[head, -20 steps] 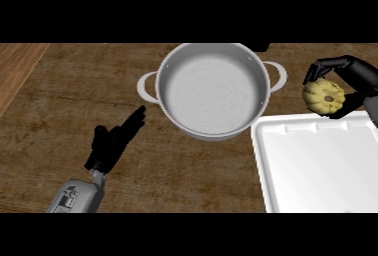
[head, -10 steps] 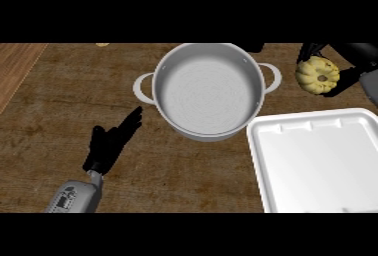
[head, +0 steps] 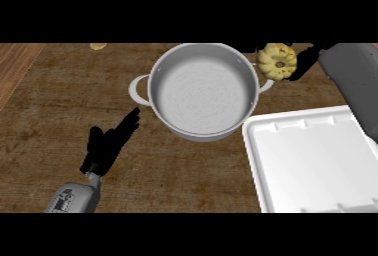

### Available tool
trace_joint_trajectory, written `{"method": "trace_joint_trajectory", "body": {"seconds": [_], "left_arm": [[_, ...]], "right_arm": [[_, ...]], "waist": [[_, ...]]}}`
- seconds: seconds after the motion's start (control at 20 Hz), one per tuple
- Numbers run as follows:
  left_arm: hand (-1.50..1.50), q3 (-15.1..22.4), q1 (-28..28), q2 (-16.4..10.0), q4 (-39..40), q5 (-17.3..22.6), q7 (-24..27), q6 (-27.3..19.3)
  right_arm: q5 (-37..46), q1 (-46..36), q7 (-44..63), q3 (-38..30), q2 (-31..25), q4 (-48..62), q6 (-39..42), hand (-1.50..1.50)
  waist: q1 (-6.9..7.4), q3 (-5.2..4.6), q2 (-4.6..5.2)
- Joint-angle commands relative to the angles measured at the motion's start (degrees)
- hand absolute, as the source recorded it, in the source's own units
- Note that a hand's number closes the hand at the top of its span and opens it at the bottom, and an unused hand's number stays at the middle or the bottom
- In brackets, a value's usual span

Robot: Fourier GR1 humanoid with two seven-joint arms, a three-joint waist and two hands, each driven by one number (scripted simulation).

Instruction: Pick the squash from the tray and place it in the pot

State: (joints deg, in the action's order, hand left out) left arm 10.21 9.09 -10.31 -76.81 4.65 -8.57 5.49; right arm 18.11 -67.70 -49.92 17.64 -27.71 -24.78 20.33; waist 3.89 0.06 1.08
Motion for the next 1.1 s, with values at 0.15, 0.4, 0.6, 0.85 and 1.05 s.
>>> {"method": "trace_joint_trajectory", "body": {"seconds": [0.15, 0.4, 0.6, 0.85, 1.05], "left_arm": [[0.00, 0.3, -2.0, 0.7, -0.9, -1.0, 0.4, -0.7], [0.00, -1.2, -1.3, 0.1, 1.9, -0.9, 1.6, 0.0], [0.00, -1.7, -0.5, -0.1, 1.0, -0.8, 1.0, -0.2], [0.00, -1.4, -4.3, -1.1, -2.7, -0.5, 0.8, 0.6], [0.00, -1.7, -1.2, 0.2, -2.2, -0.7, -2.5, -0.7]], "right_arm": [[5.7, -5.8, -2.2, 3.8, 7.9, 4.6, -1.7, 1.50], [13.5, -4.6, 2.5, 9.2, 13.2, 1.8, -14.5, 1.50], [20.7, -5.5, 9.2, 13.9, 18.2, 3.6, -24.5, 1.50], [26.5, -7.4, 15.9, 19.3, 19.6, 10.6, -13.7, 1.50], [29.0, -5.5, 22.1, 20.8, 23.5, 13.6, -12.8, -1.50]], "waist": [[-0.43, -0.04, -0.03], [-2.27, -0.09, -0.55], [-1.68, -0.10, -0.43], [-1.00, -0.13, -0.65], [-2.39, -0.07, -0.73]]}}
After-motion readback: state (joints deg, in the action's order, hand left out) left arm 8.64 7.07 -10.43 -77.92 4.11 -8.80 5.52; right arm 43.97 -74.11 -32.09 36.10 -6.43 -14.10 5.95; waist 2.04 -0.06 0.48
